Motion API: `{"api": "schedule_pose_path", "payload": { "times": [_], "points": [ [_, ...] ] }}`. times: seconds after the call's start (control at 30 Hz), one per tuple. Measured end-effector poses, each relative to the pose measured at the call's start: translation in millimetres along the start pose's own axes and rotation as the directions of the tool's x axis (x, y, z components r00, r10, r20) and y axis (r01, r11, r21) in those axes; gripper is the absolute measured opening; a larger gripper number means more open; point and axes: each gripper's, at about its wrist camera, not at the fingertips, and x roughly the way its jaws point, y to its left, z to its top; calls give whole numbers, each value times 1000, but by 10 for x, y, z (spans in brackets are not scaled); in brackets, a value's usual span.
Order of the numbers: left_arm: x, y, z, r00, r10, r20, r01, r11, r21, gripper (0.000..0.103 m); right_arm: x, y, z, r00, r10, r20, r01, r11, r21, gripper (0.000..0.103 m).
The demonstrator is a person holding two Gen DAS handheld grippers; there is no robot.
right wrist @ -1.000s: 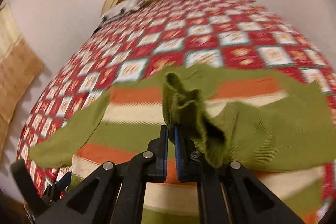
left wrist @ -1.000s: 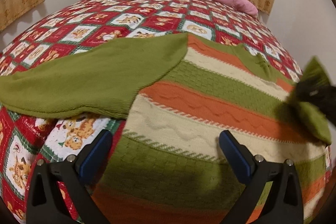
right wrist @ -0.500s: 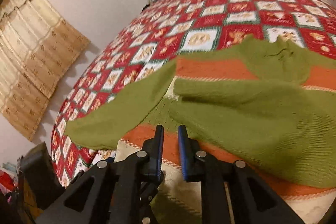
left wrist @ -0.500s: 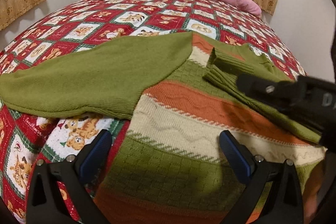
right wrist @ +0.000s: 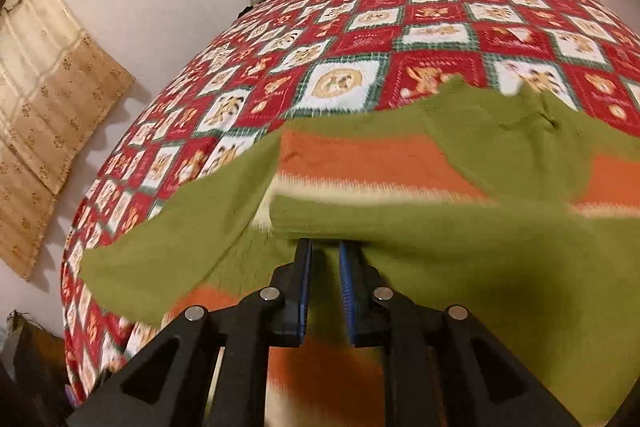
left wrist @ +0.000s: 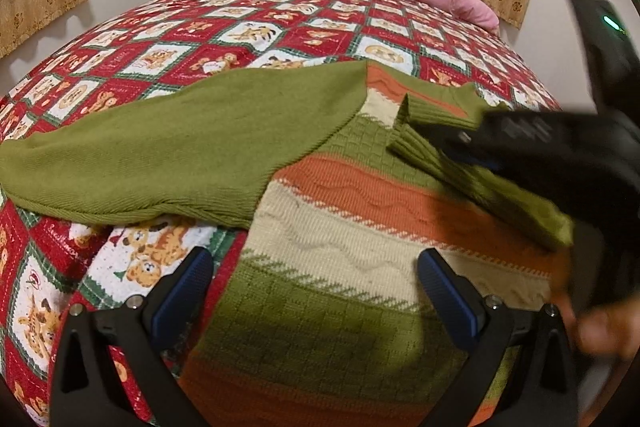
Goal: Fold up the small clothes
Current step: 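Carry the sleeve across the sweater body with the right tool and release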
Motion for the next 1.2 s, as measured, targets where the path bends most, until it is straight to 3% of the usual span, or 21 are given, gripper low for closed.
{"api": "schedule_pose_path", "payload": {
  "times": [0.1,0.17,0.23,0.3,0.37,0.4,0.43,0.5,0.57,0.6,0.7,0.77,0.9,1.0,1.07,1.1,1.2],
  "points": [
    [2,5,2,1000,-2,0,2,1000,-2,103,106,73,129,1000,-12,-18,11,999,-48,19],
    [-2,11,1,1000,-8,2,8,1000,-6,103,5,104,125,1000,24,-13,-25,997,-69,28],
    [-1,19,8,1000,-12,4,12,1000,-10,103,-142,139,60,999,48,12,-47,994,-101,60],
    [-15,33,9,1000,-17,10,17,1000,-18,103,-274,195,-21,997,67,30,-61,986,-152,64],
    [-53,75,9,1000,-18,26,19,999,-39,103,-221,284,-89,999,49,-19,-52,975,-214,63],
    [-76,103,8,999,-11,36,13,999,-53,103,-155,324,-120,999,18,-43,-28,968,-248,55],
    [-113,146,2,999,3,53,1,997,-75,103,-68,358,-151,998,-22,-66,2,959,-283,36],
    [-190,239,-6,995,19,93,-8,992,-124,103,27,415,-191,995,-92,-40,73,935,-346,29],
    [-199,316,-1,994,16,104,2,987,-163,103,41,437,-176,992,-128,-18,113,927,-359,10],
    [-174,327,3,996,14,93,2,985,-171,103,21,436,-140,992,-123,-12,112,937,-330,6],
    [-120,327,18,998,13,69,0,984,-177,103,-126,485,-122,998,-52,25,57,954,-294,6],
    [-141,309,20,997,13,82,1,985,-170,103,-130,563,-152,1000,-20,6,21,953,-303,6],
    [-102,257,28,997,11,70,-1,989,-147,103,90,595,-246,998,-15,-57,-3,956,-294,12],
    [-77,261,24,998,9,57,-1,989,-145,103,4,515,-238,999,15,-46,-26,969,-245,15],
    [-84,251,21,998,8,60,1,990,-141,103,-213,446,-215,999,33,5,-31,976,-214,15],
    [-79,244,22,998,10,57,-2,991,-137,103,-429,360,-214,997,35,72,-20,980,-200,15],
    [-69,229,20,998,15,53,-8,992,-129,103,-896,-18,-268,980,-87,177,114,983,-146,15]
  ]
}}
